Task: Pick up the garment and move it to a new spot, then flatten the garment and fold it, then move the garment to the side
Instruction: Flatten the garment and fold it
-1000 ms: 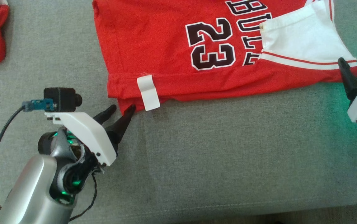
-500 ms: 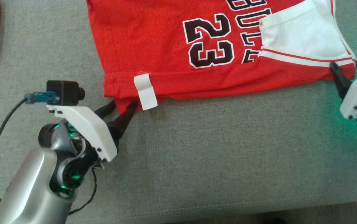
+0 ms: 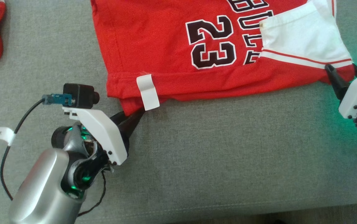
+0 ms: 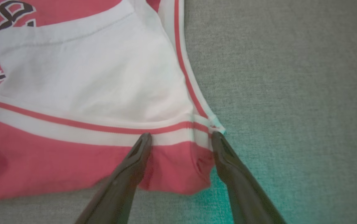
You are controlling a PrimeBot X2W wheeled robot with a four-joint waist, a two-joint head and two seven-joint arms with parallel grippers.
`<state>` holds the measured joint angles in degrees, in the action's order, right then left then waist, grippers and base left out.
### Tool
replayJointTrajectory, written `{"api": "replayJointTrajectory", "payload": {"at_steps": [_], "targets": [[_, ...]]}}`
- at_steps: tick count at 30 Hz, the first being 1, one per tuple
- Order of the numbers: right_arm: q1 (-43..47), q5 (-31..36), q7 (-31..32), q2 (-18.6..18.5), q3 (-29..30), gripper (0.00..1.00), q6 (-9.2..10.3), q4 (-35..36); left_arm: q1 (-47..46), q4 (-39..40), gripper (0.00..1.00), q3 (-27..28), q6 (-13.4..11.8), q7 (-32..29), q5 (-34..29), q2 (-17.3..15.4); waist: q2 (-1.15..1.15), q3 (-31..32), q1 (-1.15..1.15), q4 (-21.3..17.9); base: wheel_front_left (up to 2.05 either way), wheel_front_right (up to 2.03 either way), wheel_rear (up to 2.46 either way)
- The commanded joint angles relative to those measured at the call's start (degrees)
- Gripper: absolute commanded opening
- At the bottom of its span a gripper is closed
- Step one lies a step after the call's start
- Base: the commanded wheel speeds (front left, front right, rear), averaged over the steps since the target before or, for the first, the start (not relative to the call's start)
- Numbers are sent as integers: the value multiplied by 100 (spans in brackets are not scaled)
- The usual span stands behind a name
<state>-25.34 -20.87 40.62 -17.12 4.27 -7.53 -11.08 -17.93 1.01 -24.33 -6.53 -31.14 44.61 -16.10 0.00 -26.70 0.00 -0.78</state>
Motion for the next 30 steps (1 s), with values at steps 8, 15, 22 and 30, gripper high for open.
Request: {"api": "replayJointTrajectory", "payload": {"at_steps": [8,15,22,30], "targets": [[-9,-59,33,-78,-131,100,4,28,-115,-149,47,174,-29,36,126,1,0,35,0,-22,0,0,0],[-21,-68,-5,-88,-169,100,4,-20,-179,-245,50,235,-22,95,184,21,0,70,0,-13,0,0,0],[3,-75,-30,-126,-148,100,4,-38,-183,-252,33,313,-45,151,230,7,0,101,0,18,0,0,0],[75,-99,-65,-158,-215,0,4,-71,-182,-344,0,355,0,324,252,41,0,215,0,46,0,0,0]]}}
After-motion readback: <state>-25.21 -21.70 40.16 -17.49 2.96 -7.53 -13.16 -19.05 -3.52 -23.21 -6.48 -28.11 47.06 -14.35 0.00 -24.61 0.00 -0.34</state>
